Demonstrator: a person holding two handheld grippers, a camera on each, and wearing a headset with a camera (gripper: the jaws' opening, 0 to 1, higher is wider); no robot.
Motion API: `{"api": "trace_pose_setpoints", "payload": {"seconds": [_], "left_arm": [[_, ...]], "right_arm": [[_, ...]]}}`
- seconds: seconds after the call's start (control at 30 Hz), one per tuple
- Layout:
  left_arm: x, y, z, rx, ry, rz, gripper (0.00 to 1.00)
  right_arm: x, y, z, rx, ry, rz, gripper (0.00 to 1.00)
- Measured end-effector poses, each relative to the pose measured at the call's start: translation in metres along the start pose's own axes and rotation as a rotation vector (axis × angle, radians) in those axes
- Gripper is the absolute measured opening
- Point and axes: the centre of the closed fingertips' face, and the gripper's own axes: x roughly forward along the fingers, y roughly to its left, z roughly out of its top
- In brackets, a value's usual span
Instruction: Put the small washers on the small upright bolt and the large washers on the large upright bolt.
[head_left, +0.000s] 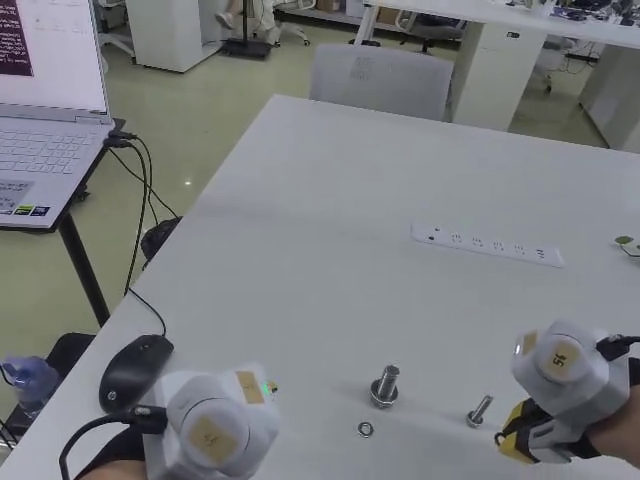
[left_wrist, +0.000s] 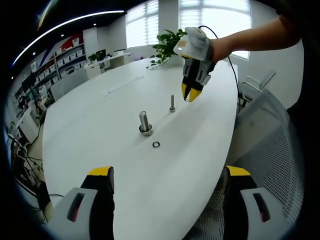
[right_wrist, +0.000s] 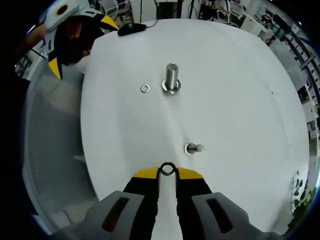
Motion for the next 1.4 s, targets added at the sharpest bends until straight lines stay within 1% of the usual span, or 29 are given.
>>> {"api": "trace_pose_setpoints", "payload": {"seconds": [0.17,0.4,0.47,0.63,0.87,1.4], "left_arm": [[0.000,0.001,0.001,-0.001,0.001,0.004,0.91],[0.001,0.001,0.000,-0.007,0.002,0.005,0.91],[0.002,0.001,0.001,-0.004,-0.002,0.002,0.91],[0.002,0.000,-0.001,-0.008,0.005,0.001,0.90],[0.002,0.000,-0.002,-0.009,0.008,0.002,0.90],[0.002,0.001,-0.005,-0.019,0.015,0.005,0.88]], "right_arm": [[-0.005,-0.013,0.005,0.015,-0.014,-0.016,0.13],[-0.010,-0.026,0.012,0.021,-0.027,-0.026,0.13],[-0.011,-0.028,0.014,0.019,-0.026,-0.031,0.13],[-0.011,-0.033,0.019,0.015,-0.035,-0.035,0.13],[-0.008,-0.037,0.025,0.009,-0.035,-0.034,0.13],[0.003,-0.036,0.025,-0.004,-0.010,-0.014,0.13]]}}
